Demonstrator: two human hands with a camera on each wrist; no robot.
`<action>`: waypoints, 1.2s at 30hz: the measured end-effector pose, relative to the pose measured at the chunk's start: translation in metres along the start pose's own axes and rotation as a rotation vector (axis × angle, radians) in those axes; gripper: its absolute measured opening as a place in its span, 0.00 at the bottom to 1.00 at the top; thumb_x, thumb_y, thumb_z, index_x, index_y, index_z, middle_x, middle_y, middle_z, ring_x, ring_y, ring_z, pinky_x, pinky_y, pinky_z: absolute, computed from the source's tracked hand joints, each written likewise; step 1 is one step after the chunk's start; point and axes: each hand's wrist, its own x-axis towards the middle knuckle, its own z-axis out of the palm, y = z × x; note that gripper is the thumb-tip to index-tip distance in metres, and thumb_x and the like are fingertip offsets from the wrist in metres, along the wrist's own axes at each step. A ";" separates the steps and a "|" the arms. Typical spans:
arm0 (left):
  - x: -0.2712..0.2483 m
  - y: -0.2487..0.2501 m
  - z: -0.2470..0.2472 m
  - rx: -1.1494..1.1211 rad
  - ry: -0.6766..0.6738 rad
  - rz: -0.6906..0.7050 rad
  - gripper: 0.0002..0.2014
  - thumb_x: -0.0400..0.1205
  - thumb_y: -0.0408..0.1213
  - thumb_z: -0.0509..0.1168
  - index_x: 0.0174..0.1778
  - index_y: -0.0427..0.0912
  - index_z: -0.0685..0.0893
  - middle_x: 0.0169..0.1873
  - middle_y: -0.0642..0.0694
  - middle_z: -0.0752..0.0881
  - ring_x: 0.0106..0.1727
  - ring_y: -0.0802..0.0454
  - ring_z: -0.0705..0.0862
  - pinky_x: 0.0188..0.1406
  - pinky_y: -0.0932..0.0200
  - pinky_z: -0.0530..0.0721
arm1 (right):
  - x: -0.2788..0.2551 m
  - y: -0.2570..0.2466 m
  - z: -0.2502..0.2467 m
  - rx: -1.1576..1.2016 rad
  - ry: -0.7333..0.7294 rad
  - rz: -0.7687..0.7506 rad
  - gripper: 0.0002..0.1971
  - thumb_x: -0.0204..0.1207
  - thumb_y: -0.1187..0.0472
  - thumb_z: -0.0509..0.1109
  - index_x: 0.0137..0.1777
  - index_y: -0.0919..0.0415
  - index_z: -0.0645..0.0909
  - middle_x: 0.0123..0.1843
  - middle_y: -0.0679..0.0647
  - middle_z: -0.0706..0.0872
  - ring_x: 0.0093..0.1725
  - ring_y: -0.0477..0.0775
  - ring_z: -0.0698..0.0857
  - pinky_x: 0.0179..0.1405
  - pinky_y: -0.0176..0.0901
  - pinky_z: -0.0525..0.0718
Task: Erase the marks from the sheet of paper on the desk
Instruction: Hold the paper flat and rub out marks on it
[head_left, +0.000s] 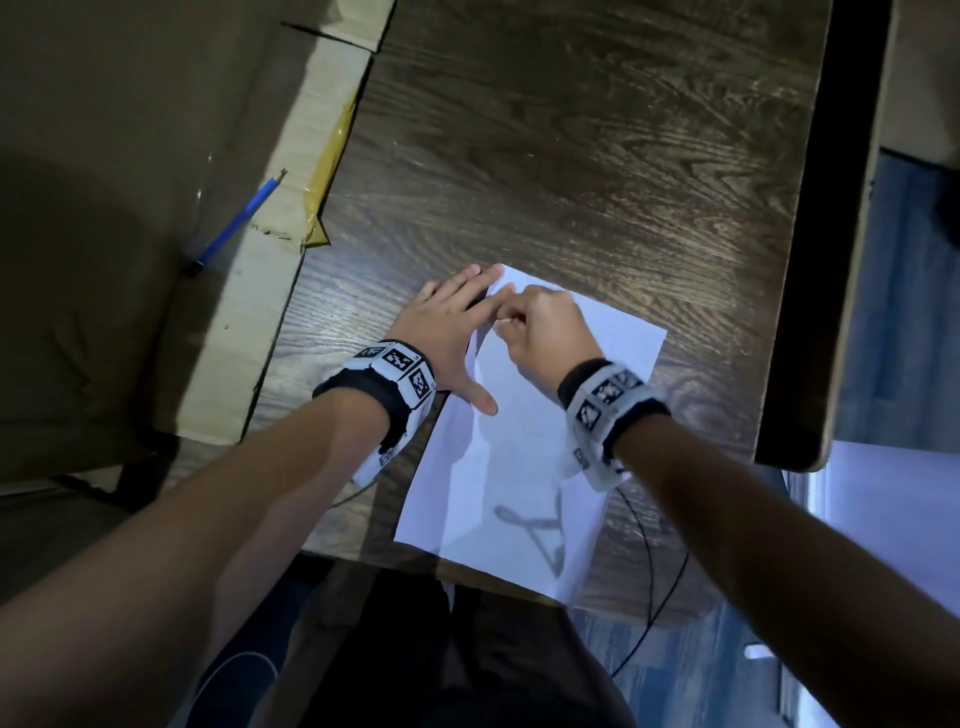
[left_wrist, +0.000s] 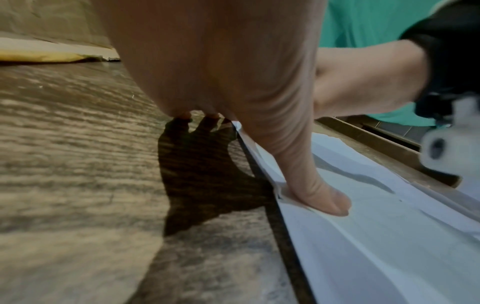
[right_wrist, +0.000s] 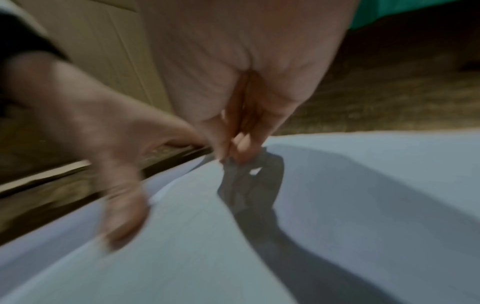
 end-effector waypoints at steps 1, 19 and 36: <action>0.000 0.001 0.000 0.002 -0.002 -0.004 0.72 0.53 0.78 0.74 0.88 0.57 0.42 0.87 0.58 0.38 0.88 0.52 0.40 0.85 0.41 0.50 | -0.010 -0.001 0.007 0.000 0.005 -0.011 0.08 0.76 0.64 0.66 0.38 0.60 0.84 0.40 0.55 0.83 0.38 0.56 0.81 0.38 0.49 0.81; 0.000 0.000 0.003 0.016 0.016 0.001 0.73 0.54 0.79 0.73 0.88 0.54 0.43 0.87 0.58 0.40 0.88 0.52 0.40 0.85 0.39 0.45 | -0.005 -0.007 -0.002 0.002 -0.128 -0.004 0.06 0.74 0.63 0.69 0.40 0.58 0.87 0.39 0.52 0.88 0.39 0.55 0.85 0.40 0.46 0.84; 0.000 0.005 0.002 0.049 -0.006 -0.029 0.74 0.54 0.81 0.70 0.88 0.53 0.38 0.87 0.57 0.36 0.87 0.51 0.37 0.85 0.37 0.43 | -0.016 0.001 0.003 0.271 0.091 0.206 0.03 0.74 0.58 0.72 0.45 0.49 0.82 0.34 0.44 0.84 0.32 0.41 0.82 0.39 0.34 0.82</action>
